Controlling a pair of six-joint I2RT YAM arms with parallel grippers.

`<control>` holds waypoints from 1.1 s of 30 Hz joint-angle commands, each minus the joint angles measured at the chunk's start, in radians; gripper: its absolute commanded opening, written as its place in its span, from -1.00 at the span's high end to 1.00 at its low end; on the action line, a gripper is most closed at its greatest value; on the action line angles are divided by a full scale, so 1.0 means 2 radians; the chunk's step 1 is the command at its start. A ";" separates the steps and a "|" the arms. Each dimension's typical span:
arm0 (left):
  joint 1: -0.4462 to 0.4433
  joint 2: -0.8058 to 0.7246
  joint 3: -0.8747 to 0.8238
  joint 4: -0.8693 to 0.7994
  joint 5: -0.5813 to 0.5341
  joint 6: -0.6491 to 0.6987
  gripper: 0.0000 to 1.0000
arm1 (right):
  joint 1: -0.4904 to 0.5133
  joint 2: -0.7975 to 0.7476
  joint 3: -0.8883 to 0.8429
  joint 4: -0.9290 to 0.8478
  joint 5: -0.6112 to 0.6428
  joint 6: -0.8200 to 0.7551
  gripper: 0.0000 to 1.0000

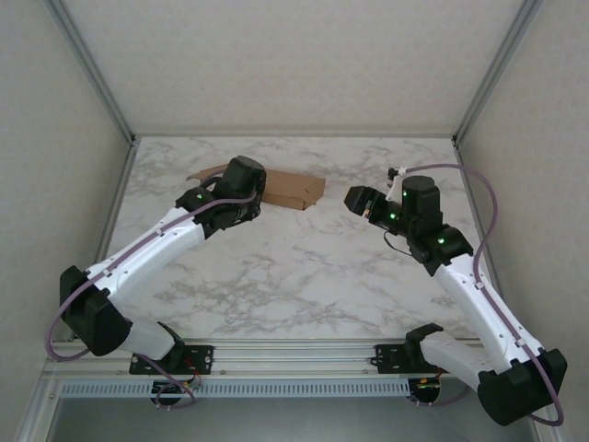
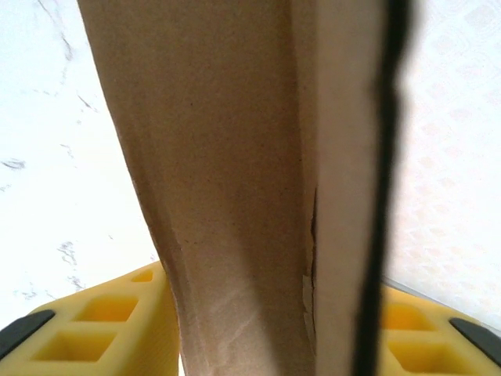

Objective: Fold the paper box

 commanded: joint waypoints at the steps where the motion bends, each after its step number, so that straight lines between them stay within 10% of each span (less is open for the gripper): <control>1: 0.004 -0.026 0.014 -0.084 -0.029 0.032 0.11 | 0.006 -0.031 -0.091 0.153 0.027 -0.227 -0.42; 13: 0.059 -0.065 -0.006 -0.112 0.049 0.126 0.06 | 0.127 0.061 -0.187 0.389 -0.035 -0.618 -0.55; 33: 0.063 -0.078 -0.050 -0.067 0.091 0.109 0.14 | 0.230 0.212 -0.129 0.521 0.018 -0.615 -0.61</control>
